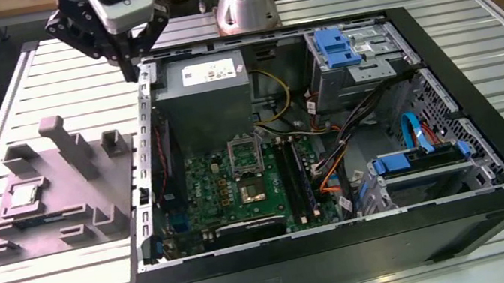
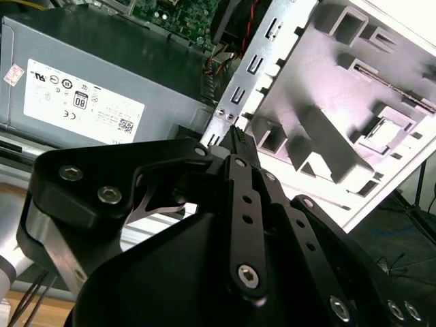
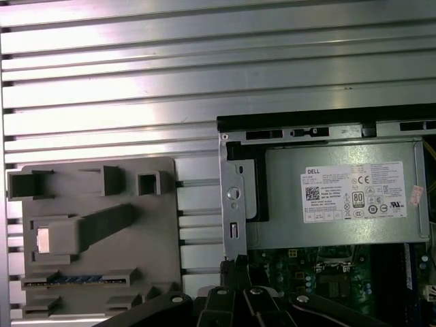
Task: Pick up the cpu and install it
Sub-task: 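Reach for the cpu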
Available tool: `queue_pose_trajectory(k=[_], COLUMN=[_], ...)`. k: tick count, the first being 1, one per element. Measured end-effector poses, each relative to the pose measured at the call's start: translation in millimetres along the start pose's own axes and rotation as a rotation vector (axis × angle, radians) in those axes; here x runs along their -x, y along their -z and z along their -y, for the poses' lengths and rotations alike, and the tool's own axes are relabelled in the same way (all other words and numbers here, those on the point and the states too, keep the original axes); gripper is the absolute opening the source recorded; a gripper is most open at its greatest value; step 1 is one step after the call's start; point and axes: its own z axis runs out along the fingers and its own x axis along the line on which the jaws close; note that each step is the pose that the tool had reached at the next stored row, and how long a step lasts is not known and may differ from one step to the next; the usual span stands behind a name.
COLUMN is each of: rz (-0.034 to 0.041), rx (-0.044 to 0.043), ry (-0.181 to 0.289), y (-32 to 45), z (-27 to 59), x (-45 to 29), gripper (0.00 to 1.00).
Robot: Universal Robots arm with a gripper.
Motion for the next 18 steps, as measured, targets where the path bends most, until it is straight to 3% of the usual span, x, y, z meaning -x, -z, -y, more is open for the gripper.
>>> queue_pose_trajectory(k=[18], rz=[0.0001], rx=[0.0001], ry=[0.0], y=[-0.4], z=[0.4], x=[-4.7], gripper=[0.11])
